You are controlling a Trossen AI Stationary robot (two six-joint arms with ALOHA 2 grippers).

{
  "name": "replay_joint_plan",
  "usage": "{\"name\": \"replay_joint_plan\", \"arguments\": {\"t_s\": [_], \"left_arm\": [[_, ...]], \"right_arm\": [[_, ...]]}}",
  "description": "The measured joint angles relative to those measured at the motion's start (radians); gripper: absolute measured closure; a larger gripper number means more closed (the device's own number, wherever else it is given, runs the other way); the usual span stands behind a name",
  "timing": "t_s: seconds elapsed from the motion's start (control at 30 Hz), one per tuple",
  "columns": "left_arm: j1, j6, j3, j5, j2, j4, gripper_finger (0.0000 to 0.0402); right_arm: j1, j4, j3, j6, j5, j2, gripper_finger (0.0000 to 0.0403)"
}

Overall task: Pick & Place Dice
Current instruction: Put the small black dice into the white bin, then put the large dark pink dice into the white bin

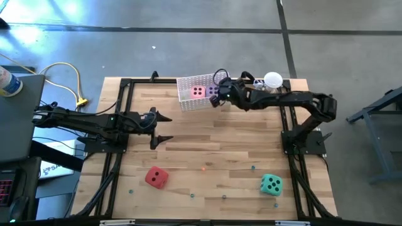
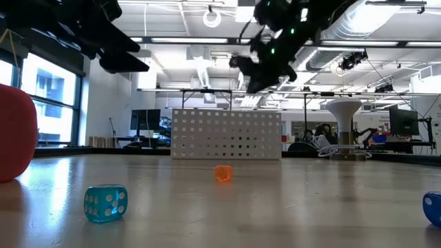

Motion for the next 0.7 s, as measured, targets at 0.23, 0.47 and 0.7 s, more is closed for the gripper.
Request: {"name": "replay_joint_plan", "arguments": {"t_s": [0.23, 0.47, 0.7], "left_arm": [[0.000, 0.000, 0.000, 0.000, 0.000, 0.000, 0.0016], [0.000, 0.000, 0.000, 0.000, 0.000, -0.001, 0.0016], [0.000, 0.000, 0.000, 0.000, 0.000, -0.001, 0.0016]], "right_arm": [[-0.037, 0.006, -0.001, -0.019, 0.000, 0.037, 0.0320], [-0.044, -0.001, -0.001, -0.021, 0.040, 0.045, 0.0275], [-0.025, 0.006, -0.001, -0.042, 0.054, 0.046, 0.0228]]}}
